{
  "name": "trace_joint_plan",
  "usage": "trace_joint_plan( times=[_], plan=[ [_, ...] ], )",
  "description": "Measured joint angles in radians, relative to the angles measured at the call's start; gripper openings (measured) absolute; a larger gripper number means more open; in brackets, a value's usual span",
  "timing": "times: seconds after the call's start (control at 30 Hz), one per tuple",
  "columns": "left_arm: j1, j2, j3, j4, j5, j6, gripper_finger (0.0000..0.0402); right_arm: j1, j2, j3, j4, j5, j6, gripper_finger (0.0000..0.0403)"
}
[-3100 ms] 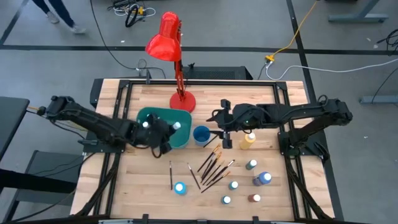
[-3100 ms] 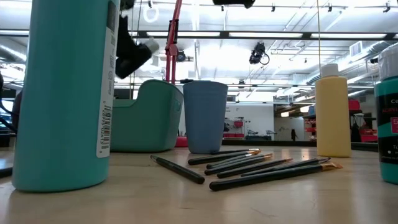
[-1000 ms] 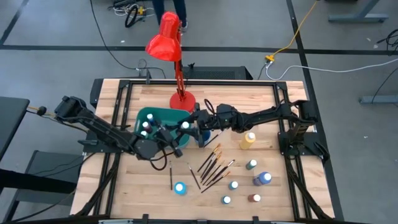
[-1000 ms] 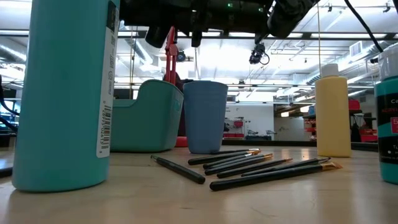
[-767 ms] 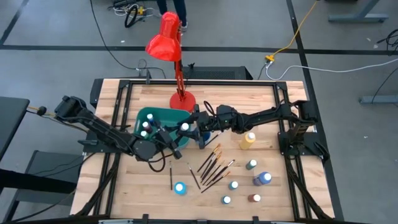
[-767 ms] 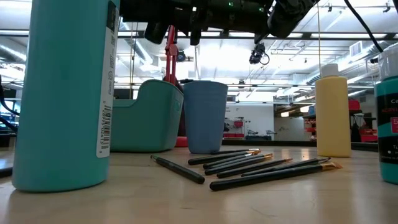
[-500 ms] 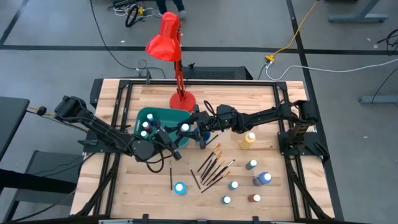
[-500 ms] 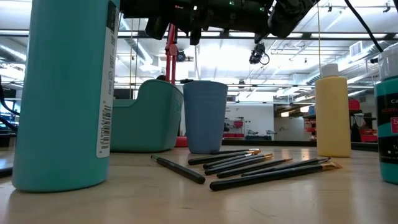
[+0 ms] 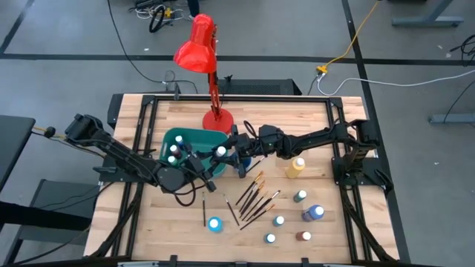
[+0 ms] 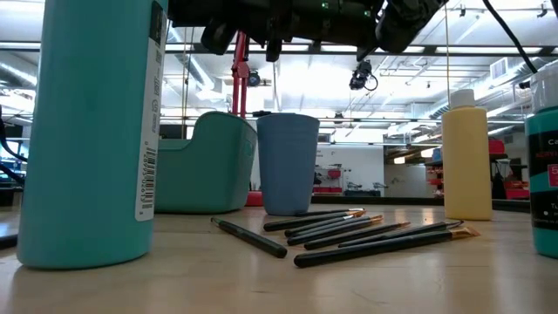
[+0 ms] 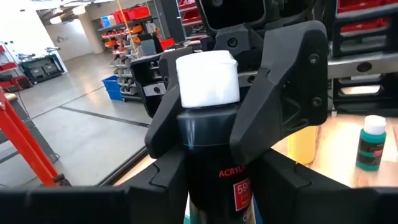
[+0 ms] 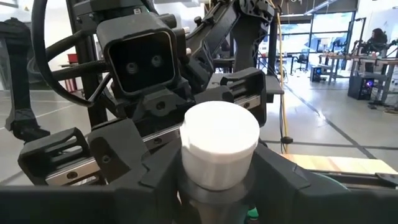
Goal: Pick & Place Paint Supplies
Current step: Put the black paint bottle into the green bin
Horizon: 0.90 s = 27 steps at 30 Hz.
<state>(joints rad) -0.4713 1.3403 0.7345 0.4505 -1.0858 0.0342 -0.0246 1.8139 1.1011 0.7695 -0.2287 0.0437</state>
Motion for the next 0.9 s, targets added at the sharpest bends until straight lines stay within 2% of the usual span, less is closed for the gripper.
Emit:
trace_joint_plan(
  times=[0.2, 0.33, 0.57, 0.7, 0.9],
  plan=[
    [0.016, -0.001, 0.0, -0.026, 0.023, 0.057, 0.0175, 0.0, 0.001, -0.001, -0.003, 0.001, 0.0, 0.0168],
    [0.02, -0.001, 0.0, -0.041, 0.048, 0.074, 0.0205, 0.0, 0.0, -0.001, -0.02, 0.002, 0.001, 0.0167],
    [0.007, 0.0, 0.0, -0.078, 0.069, -0.042, 0.0266, -0.006, 0.001, -0.001, -0.04, 0.008, -0.004, 0.0167],
    [-0.015, 0.002, 0.003, -0.089, 0.026, -0.076, 0.0276, -0.011, 0.002, 0.002, -0.037, 0.003, -0.007, 0.0166],
    [-0.062, -0.002, 0.022, -0.082, -0.126, -0.128, 0.0271, -0.015, 0.005, -0.001, -0.058, 0.012, -0.022, 0.0165]
  ],
)
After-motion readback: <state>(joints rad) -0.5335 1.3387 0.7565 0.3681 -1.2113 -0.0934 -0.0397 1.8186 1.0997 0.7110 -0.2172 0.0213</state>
